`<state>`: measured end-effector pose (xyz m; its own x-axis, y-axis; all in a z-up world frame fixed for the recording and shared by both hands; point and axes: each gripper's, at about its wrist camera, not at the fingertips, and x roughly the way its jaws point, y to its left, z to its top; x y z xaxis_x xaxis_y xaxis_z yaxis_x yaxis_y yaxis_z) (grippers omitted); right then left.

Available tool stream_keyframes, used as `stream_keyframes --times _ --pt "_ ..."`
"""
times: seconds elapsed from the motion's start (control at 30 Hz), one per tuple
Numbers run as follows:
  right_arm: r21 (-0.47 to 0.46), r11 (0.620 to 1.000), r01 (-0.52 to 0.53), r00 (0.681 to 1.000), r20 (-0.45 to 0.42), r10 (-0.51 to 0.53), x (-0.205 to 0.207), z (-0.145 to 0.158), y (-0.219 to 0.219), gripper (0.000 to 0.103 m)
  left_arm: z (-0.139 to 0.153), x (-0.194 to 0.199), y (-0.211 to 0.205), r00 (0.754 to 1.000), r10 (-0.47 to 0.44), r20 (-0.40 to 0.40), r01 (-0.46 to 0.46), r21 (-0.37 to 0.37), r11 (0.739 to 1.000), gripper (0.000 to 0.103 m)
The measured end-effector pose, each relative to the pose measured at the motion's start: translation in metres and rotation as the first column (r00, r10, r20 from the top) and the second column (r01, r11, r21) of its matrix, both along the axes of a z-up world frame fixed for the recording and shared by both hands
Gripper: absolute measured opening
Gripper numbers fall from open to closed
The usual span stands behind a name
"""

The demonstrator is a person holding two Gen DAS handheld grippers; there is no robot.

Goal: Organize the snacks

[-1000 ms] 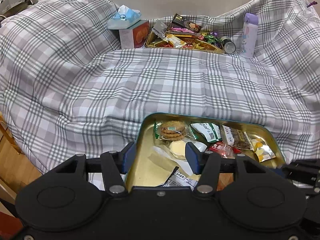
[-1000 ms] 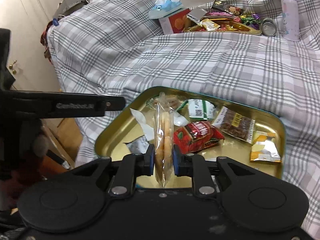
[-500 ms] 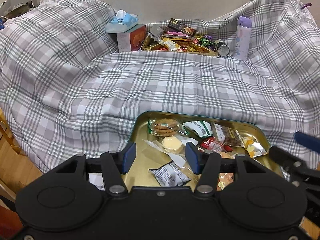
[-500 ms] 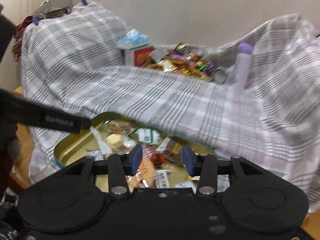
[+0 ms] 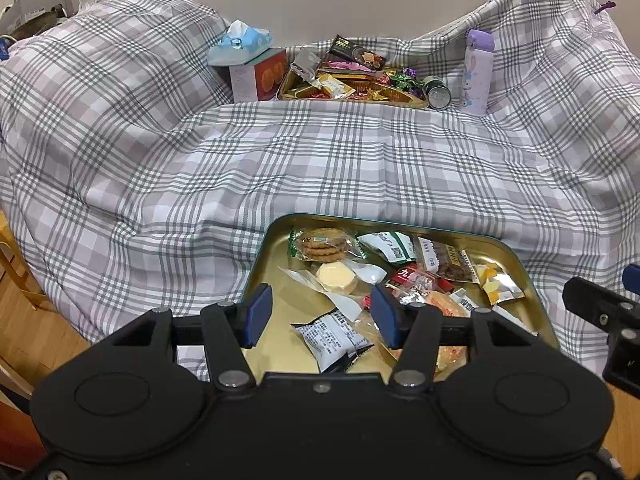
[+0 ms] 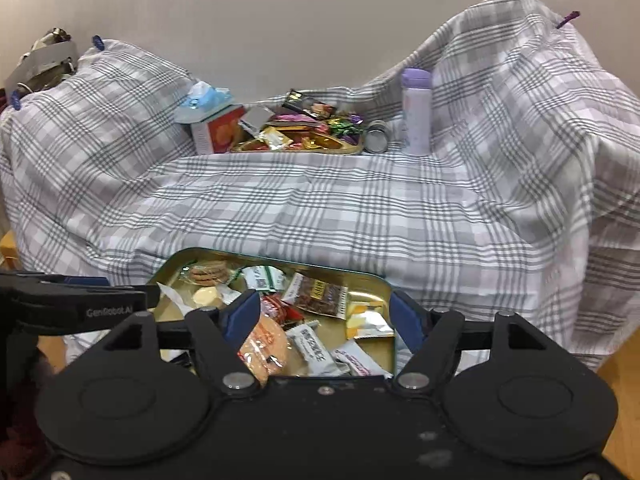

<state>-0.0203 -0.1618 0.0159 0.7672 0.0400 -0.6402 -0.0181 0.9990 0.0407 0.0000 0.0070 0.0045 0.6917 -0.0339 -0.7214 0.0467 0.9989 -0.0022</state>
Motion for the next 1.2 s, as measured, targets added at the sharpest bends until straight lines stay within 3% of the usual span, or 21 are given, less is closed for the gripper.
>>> stream_keyframes --times 0.23,0.63,1.2 --pt "0.006 0.999 0.051 0.999 -0.009 -0.050 -0.007 -0.009 0.005 0.074 -0.001 -0.003 -0.001 1.000 -0.002 -0.007 0.002 0.012 1.000 0.059" --pt "0.016 0.999 0.047 0.997 -0.062 -0.046 -0.006 -0.021 0.005 0.074 -0.002 -0.009 -0.006 1.000 -0.027 -0.002 0.027 0.038 0.999 0.059" --pt "0.021 0.999 0.047 0.997 -0.070 -0.045 -0.004 -0.022 0.004 0.074 -0.003 -0.009 -0.005 0.999 -0.031 -0.016 0.031 0.033 0.999 0.059"
